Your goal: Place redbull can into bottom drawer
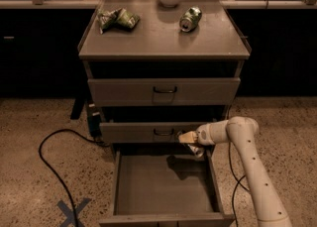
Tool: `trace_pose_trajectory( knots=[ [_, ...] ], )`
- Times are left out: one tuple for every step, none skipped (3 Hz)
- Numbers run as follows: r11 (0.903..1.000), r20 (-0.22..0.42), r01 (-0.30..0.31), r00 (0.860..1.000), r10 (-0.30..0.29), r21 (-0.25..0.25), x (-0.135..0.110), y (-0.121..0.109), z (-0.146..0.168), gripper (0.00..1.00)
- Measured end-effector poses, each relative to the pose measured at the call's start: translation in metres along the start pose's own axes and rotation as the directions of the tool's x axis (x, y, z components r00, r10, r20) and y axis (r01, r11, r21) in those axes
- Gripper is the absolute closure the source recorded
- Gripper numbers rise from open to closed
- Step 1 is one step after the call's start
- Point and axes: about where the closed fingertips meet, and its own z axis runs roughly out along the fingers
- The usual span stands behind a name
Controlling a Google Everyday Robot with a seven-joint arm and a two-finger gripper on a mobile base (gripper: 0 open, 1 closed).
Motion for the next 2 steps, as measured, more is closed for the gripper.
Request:
trace_pose_trajectory(
  knots=[
    [0.9997,0.05,0.001,0.999,0.0,-0.024,-0.002,-0.019,0.047,1.0],
    [0.9986,0.081,-0.039,0.996,0.041,-0.036,0.012,-0.036,0.074,1.0]
  ],
)
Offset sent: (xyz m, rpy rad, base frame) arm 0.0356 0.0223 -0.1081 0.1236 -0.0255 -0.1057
